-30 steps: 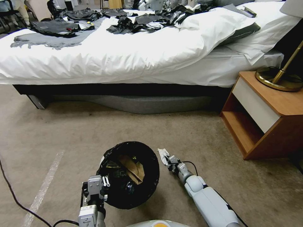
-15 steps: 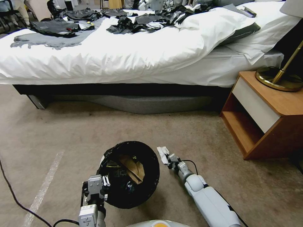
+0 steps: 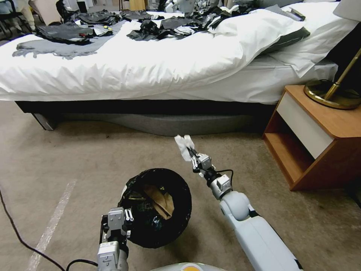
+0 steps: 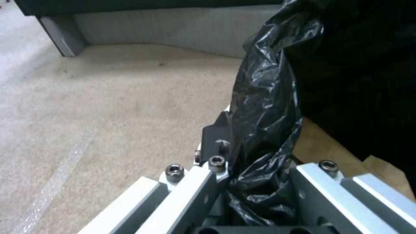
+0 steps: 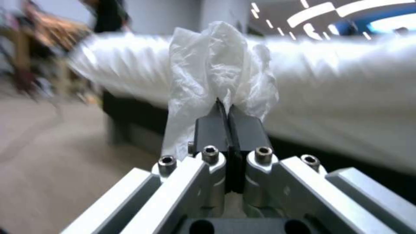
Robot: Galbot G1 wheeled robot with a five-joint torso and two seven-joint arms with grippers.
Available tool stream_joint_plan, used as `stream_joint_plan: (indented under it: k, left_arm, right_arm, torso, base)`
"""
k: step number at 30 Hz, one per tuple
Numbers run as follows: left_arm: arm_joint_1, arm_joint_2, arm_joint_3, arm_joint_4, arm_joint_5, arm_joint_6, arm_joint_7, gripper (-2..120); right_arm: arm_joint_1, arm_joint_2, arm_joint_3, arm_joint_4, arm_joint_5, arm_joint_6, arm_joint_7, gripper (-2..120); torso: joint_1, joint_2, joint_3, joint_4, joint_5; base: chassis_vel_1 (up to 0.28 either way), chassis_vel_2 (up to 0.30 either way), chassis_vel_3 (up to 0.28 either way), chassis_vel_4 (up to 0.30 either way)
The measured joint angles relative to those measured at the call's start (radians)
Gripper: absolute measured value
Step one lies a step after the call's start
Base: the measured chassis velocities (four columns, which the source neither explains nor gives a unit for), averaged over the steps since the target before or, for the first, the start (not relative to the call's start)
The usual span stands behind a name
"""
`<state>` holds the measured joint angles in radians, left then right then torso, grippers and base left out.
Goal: Pick up the trash bin, then pick up the garbage from the floor and place it into the trash bin.
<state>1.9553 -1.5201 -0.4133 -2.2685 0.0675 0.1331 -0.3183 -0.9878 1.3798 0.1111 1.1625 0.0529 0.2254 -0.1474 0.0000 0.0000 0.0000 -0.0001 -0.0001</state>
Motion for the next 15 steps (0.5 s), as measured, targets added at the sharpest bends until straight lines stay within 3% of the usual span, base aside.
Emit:
stream_joint_plan:
  k: [2, 3, 8, 9, 11, 13, 15]
  left_arm:
    - [0.0, 0.0, 0.0, 0.0, 0.0, 0.0, 0.0, 1]
    - [-0.005, -0.001, 0.003, 0.002, 0.001, 0.005, 0.0, 1]
    - [-0.008, -0.002, 0.009, 0.005, 0.003, 0.009, 0.004, 1]
    - [-0.007, -0.001, 0.011, 0.005, -0.004, 0.017, 0.002, 1]
    - [-0.006, -0.001, 0.012, 0.005, -0.007, 0.02, 0.001, 1]
    - [-0.009, 0.0, 0.013, 0.004, -0.009, 0.024, 0.0, 1]
    - [-0.009, 0.0, 0.015, 0.004, -0.012, 0.025, 0.0, 1]
  right_arm:
    - [0.0, 0.0, 0.0, 0.0, 0.0, 0.0, 0.0, 0]
    - [-0.025, -0.012, 0.006, 0.123, 0.015, 0.006, -0.001, 0]
    - [-0.068, -0.035, 0.015, 0.311, 0.042, 0.041, -0.024, 0]
    - [-0.095, -0.051, 0.015, 0.428, 0.082, 0.052, -0.055, 0]
    - [-0.107, -0.06, 0.015, 0.484, 0.104, 0.061, -0.076, 0]
    - [-0.155, -0.088, 0.005, 0.647, 0.157, 0.098, -0.158, 0]
    - [-0.191, -0.11, -0.004, 0.716, 0.171, 0.113, -0.204, 0]
  torso:
    - [0.0, 0.0, 0.0, 0.0, 0.0]
    - [0.0, 0.0, 0.0, 0.0001, 0.0]
    - [0.0, 0.0, 0.0, 0.0001, 0.0001]
    - [0.0, 0.0, 0.0, -0.0002, 0.0005]
    - [0.0, 0.0, 0.0, 0.0003, 0.0]
    - [0.0, 0.0, 0.0, -0.0002, -0.0001]
    - [0.0, 0.0, 0.0, 0.0006, 0.0004]
  base:
    - [0.0, 0.0, 0.0, 0.0]
    - [0.0, 0.0, 0.0, 0.0]
    - [0.0, 0.0, 0.0, 0.0]
    - [0.0, 0.0, 0.0, 0.0]
    - [0.0, 0.0, 0.0, 0.0]
    - [0.0, 0.0, 0.0, 0.0]
    - [0.0, 0.0, 0.0, 0.0]
